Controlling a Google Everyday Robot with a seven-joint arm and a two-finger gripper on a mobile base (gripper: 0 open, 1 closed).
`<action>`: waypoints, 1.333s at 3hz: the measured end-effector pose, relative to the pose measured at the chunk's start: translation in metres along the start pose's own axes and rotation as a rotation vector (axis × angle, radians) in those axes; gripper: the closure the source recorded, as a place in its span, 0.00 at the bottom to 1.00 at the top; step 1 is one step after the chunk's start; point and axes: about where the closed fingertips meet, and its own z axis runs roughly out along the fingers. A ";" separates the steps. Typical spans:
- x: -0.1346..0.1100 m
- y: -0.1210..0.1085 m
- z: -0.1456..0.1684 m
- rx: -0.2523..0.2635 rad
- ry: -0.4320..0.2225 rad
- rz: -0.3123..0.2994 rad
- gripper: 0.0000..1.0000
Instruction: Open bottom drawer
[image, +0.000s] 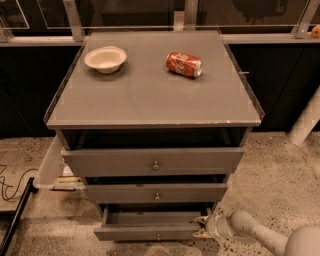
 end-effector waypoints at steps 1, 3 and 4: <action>-0.001 -0.001 0.002 -0.014 -0.004 0.007 0.34; 0.005 0.015 -0.003 -0.033 0.004 0.021 0.56; 0.011 0.031 -0.014 -0.040 0.013 0.020 0.80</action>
Offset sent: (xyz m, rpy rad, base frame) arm -0.0768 -0.0283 -0.0344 -0.0117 0.1260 0.0001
